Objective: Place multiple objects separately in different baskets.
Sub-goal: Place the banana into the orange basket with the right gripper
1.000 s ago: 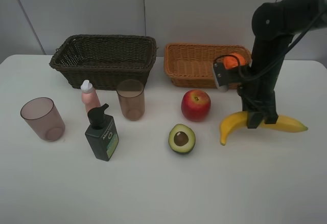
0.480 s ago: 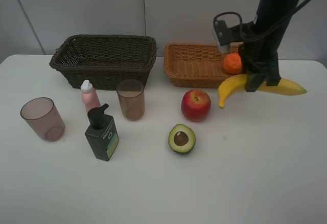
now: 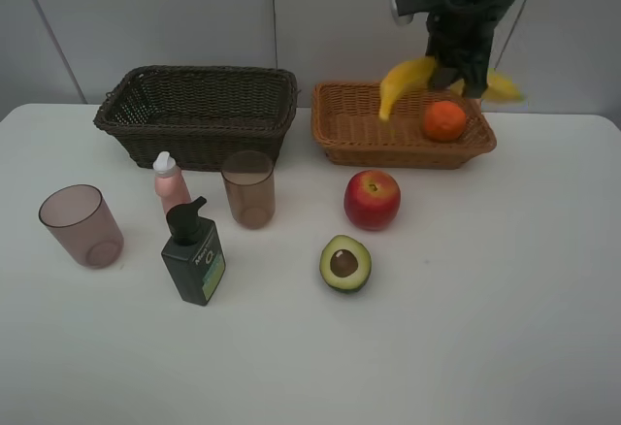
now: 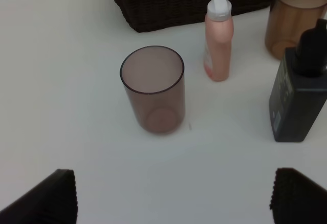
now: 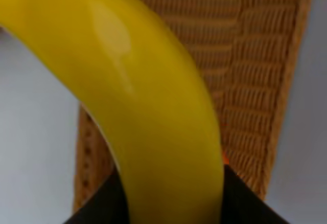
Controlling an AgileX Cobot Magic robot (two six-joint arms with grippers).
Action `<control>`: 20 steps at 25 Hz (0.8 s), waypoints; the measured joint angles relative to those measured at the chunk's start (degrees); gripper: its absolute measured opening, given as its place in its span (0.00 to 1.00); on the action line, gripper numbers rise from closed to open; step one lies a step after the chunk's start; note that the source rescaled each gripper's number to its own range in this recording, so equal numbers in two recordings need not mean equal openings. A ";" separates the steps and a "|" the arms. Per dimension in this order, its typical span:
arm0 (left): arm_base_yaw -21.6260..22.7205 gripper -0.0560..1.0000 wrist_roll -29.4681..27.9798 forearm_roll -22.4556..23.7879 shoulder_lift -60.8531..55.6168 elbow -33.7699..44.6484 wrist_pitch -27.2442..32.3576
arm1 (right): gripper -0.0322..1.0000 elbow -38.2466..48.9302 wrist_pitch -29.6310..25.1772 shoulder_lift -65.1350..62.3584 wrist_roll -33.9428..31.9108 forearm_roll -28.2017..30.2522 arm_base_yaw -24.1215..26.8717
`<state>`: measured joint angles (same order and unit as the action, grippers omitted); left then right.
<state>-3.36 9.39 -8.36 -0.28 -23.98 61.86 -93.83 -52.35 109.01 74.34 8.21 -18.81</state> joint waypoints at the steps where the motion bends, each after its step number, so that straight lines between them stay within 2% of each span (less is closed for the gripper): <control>1: 0.00 1.00 0.00 0.00 0.00 0.00 0.00 | 0.03 -0.13 2.43 0.48 0.05 -0.06 0.00; 5: 0.00 1.00 0.00 0.00 0.00 0.00 0.00 | 0.03 -0.27 9.85 2.87 0.21 -0.06 0.00; 20: 0.00 1.00 0.00 0.00 0.00 0.00 0.00 | 0.03 -0.27 25.65 11.12 0.21 -0.06 0.00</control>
<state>-3.36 9.39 -8.36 -0.28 -23.98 61.86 -94.10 -26.70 120.14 74.55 8.15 -18.81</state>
